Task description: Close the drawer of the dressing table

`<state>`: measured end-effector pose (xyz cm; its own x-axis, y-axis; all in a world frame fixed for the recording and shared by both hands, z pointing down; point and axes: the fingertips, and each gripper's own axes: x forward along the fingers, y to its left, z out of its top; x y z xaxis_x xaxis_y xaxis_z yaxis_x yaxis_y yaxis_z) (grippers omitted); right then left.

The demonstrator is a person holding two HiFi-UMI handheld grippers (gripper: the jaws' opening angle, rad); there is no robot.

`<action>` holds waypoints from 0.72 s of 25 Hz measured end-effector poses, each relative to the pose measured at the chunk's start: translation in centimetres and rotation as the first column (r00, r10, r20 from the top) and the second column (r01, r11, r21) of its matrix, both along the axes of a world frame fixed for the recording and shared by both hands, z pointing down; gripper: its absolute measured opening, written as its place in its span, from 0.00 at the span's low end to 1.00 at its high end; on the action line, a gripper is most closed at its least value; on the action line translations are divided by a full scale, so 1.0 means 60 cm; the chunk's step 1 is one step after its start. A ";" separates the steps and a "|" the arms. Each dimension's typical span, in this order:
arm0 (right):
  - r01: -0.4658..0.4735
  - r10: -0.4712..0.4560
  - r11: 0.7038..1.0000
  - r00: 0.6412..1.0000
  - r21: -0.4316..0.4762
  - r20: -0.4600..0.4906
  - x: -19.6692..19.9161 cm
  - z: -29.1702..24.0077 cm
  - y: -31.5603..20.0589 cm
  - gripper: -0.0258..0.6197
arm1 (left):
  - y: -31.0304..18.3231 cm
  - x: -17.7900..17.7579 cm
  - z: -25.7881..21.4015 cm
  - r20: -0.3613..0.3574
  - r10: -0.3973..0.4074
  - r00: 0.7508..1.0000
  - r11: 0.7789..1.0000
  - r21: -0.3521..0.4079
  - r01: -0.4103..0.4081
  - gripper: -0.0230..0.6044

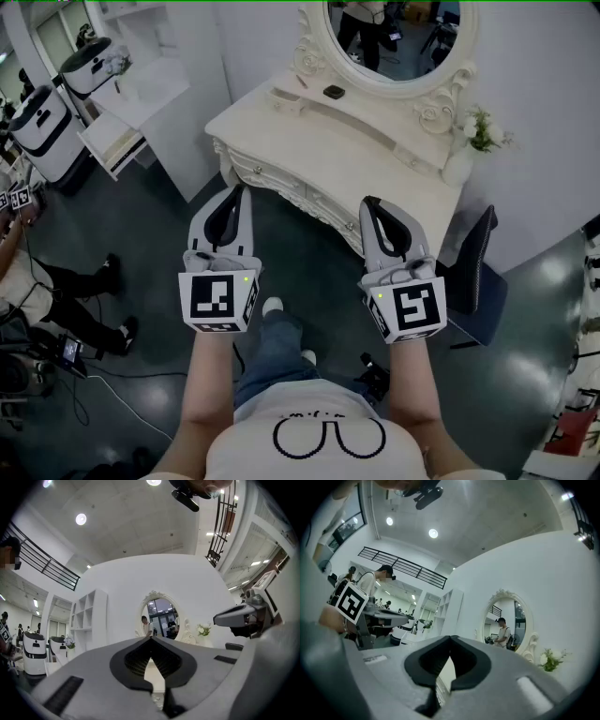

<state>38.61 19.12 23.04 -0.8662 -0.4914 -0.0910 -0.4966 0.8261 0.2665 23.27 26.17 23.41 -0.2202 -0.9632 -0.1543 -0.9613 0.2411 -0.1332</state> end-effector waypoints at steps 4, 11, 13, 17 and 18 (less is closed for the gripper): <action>0.005 -0.005 1.000 1.000 0.007 0.000 -0.012 -0.004 0.000 0.04 | -0.003 -0.017 -0.002 -0.004 -0.007 1.000 1.000 0.005 0.007 0.03; 0.009 -0.009 1.000 1.000 -0.013 -0.007 -0.058 0.012 -0.043 0.04 | -0.042 -0.067 0.002 -0.010 -0.013 1.000 1.000 0.007 0.013 0.03; 0.002 -0.001 1.000 1.000 -0.020 0.009 -0.079 0.014 -0.061 0.04 | -0.060 -0.091 0.010 -0.015 -0.014 1.000 1.000 -0.001 0.014 0.03; -0.001 0.001 0.999 1.000 -0.035 0.005 -0.135 0.023 -0.111 0.04 | -0.111 -0.152 0.023 -0.031 -0.017 0.999 1.000 -0.011 0.016 0.03; -0.001 0.002 0.999 1.000 -0.039 0.001 -0.151 0.027 -0.126 0.04 | -0.127 -0.168 0.026 -0.033 -0.015 0.999 1.000 -0.014 0.015 0.03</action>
<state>29.57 11.58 24.65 -0.8654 -0.4959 -0.0722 -0.4981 0.8351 0.2334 13.20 18.55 24.99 -0.2394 -0.9617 -0.1334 -0.9615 0.2540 -0.1052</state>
